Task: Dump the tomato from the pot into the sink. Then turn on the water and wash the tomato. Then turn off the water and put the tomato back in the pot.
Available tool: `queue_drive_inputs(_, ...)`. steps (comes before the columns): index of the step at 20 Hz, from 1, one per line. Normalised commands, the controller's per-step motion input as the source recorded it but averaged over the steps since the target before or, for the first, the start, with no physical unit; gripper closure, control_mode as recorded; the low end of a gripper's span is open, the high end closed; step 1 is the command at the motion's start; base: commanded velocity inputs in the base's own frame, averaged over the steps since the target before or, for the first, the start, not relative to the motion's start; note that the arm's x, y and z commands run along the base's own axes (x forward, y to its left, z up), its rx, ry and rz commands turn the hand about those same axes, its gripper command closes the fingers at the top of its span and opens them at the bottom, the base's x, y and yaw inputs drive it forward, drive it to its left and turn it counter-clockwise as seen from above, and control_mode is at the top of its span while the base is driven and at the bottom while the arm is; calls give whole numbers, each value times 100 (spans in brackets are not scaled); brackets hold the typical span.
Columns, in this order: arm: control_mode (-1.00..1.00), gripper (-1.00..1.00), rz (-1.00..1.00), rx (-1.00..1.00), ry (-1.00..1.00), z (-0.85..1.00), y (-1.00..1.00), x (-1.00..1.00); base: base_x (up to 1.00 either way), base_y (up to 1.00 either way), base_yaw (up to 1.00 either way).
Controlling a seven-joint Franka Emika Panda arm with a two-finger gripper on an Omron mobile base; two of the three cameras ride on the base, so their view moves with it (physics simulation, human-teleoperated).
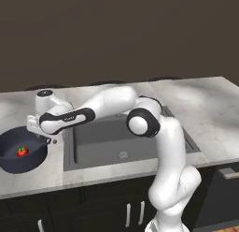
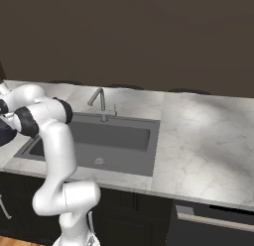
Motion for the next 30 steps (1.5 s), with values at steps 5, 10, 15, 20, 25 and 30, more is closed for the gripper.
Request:
queue_drive_inputs(5,-100,-100,-1,-1,0,-21,0,3,0,0,0)
queue_drive_inputs(10,-100,-100,-1,-1,0,-26,0,0,0,0,0)
queue_drive_inputs(15,-100,-100,0,0,0,-29,0,5,0,0,0)
queue_drive_inputs(20,-100,100,0,0,0,-26,0,4,0,0,0)
queue_drive_inputs(25,-100,100,-2,-1,0,-7,0,0,0,0,0)
queue_drive_inputs(30,-100,100,-10,-2,-2,0,-26,-15,0,0,0)
